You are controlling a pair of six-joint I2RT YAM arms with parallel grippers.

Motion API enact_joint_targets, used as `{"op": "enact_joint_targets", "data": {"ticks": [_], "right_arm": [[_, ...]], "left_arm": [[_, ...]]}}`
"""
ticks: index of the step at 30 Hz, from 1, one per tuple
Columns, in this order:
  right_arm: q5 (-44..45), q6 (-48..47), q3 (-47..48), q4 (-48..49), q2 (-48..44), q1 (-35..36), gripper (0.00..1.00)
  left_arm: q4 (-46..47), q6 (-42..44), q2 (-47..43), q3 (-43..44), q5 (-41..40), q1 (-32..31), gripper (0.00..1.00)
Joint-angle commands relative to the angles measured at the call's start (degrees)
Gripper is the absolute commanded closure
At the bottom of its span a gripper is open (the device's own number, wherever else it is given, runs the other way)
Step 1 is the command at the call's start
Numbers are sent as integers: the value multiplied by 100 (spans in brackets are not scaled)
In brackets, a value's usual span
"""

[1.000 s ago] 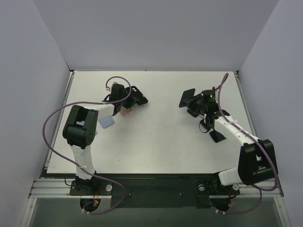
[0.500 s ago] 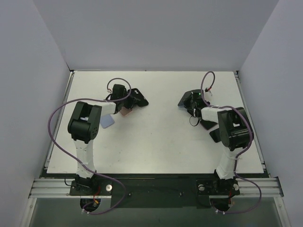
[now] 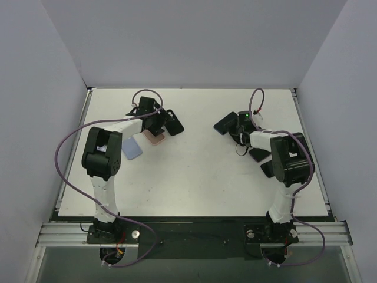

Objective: Take the phone out of the phone case
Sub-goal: Place the phone case at the center of the board, then reset both arms

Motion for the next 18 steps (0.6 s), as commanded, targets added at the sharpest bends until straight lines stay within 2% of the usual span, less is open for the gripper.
{"op": "enact_joint_targets", "data": {"ticks": [1,4,6,10,11,13,14,18], "right_arm": [[236,-776,10,-996,-956,-7,53],[481,-1392,62,-2285,-1771,10,40],[527,-1814,72,-3215,-2300,19,39],[797,-2404,-629,-3992,-3924,203,36],[869,-2587,-762,-4091,-4485,256,31],[1106,-2764,-1088,-4660,-5451,388,26],[1141,-2791,-1202,-4811,-5718,458,19],[1238,-2975,-1203,-5743,-7143,739,17]], "left_arm": [[-451,256,-691,66,-125,-3,17],[-784,501,-1086,40,-230,-56,16],[-908,703,-1508,-91,-441,-135,15],[-672,906,-2694,-758,-512,-398,14],[-663,1028,-3148,-873,-547,-582,13],[-698,1213,-3825,-1215,-959,-915,12],[-724,1266,-4091,-1313,-1056,-1048,12],[-865,1477,-5487,-1779,-1680,-1681,12]]}}
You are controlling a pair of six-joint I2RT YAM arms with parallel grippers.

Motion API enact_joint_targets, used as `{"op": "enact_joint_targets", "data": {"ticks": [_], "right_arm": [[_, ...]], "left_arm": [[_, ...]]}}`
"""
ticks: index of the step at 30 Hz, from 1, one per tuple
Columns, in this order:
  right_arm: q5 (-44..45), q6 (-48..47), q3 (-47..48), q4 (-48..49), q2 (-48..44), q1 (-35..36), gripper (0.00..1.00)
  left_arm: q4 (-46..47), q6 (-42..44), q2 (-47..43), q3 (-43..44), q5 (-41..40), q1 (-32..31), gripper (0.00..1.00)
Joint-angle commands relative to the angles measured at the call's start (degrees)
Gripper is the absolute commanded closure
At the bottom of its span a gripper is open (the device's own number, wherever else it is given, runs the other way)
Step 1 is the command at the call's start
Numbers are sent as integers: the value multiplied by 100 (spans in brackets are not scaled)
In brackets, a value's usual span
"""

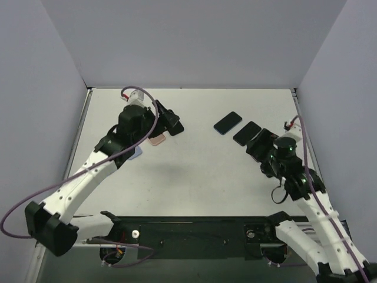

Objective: Take the phone out of the phone case
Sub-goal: Reset both arms

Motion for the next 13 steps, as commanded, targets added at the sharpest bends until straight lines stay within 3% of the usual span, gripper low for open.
{"op": "enact_joint_targets", "data": {"ticks": [1,6,13], "right_arm": [[401,-506,-77,-1466,-1113,272,16],[199,-760,186,-1784,-2345,308,15],[357,-1042,450,-1609,-2962,308,13]], "left_arm": [[-115,420,-1254,-515,-743,-438,12],[-220,534,-2642,-1009,-910,-614,12],[-783,841,-3664,-1053,-1147,-632,12]]}}
